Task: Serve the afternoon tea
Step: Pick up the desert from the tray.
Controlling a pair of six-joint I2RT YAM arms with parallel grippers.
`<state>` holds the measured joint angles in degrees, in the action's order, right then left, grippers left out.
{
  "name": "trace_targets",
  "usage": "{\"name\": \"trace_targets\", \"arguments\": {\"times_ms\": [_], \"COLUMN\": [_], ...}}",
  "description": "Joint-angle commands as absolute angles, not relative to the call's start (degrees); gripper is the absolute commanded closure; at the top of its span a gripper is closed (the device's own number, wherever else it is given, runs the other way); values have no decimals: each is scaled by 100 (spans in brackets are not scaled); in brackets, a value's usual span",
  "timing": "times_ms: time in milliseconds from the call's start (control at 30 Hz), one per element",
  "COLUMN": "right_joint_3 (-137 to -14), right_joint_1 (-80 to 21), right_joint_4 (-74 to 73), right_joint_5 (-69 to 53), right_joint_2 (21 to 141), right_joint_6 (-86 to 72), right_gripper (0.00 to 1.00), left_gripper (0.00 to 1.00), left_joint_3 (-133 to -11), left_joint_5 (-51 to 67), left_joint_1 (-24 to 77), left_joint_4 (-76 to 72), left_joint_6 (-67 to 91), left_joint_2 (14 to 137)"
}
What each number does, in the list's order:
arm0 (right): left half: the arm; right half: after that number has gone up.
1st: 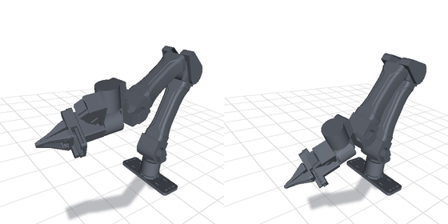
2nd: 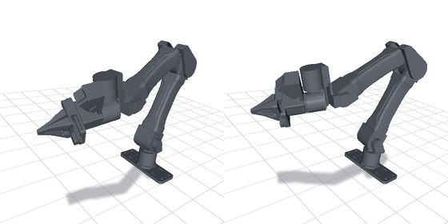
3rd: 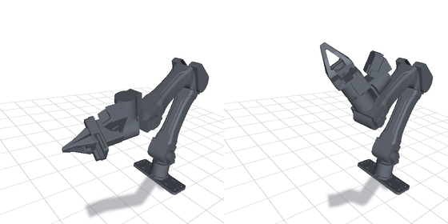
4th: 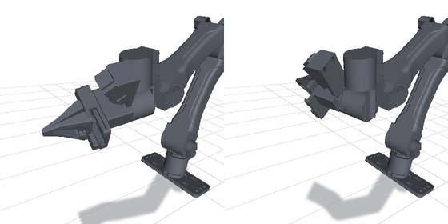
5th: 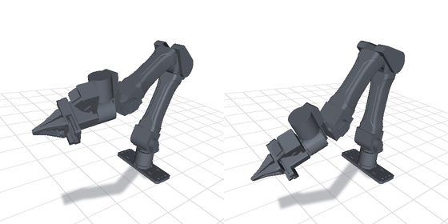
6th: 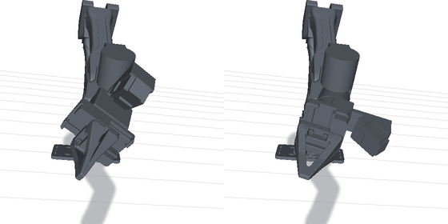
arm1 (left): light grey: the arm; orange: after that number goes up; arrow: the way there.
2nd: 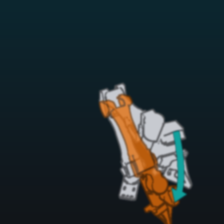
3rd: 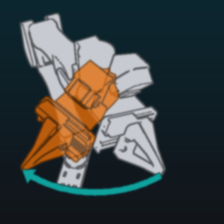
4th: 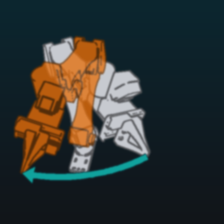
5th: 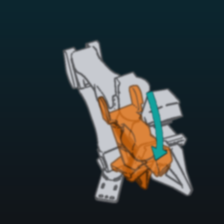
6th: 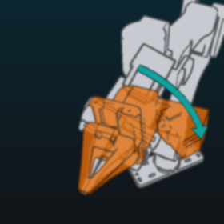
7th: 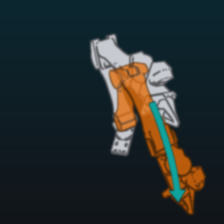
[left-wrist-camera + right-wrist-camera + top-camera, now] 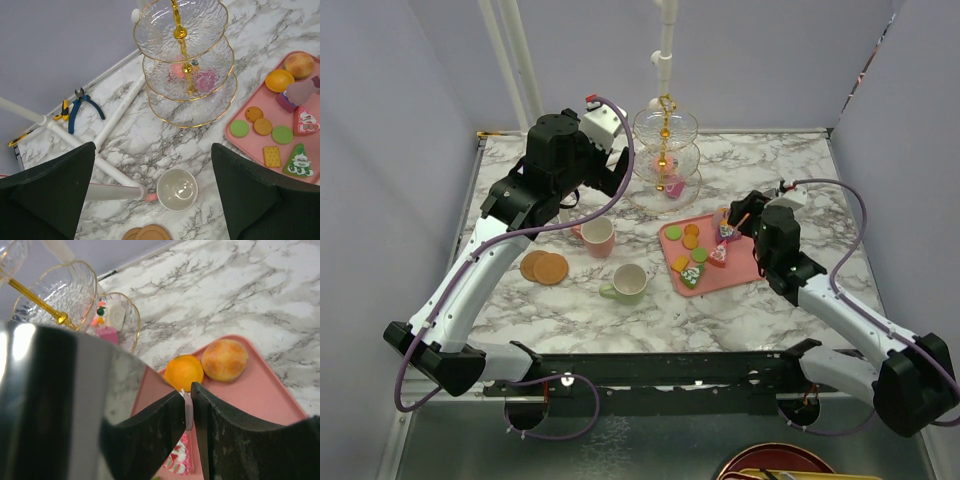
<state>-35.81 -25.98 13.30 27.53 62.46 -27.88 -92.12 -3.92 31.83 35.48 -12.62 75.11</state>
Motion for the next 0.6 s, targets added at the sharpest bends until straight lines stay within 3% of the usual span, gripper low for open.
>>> {"name": "trace_targets", "arguments": {"times_ms": [0, 567], "right_joint_3": [-3353, -3120], "right_joint_1": [-2687, -3050], "right_joint_4": [467, 398], "right_joint_5": [2732, 2698], "right_joint_2": [5843, 6223], "right_joint_6": [-3019, -3245], "right_gripper": [38, 39], "left_gripper": [1, 1], "left_joint_3": [-9215, -9208], "left_joint_5": [-189, -103], "left_joint_1": [3155, 3155], "left_joint_4": [3524, 3524], "left_joint_6": [-1136, -1100], "left_joint_2": [7482, 7612]}}
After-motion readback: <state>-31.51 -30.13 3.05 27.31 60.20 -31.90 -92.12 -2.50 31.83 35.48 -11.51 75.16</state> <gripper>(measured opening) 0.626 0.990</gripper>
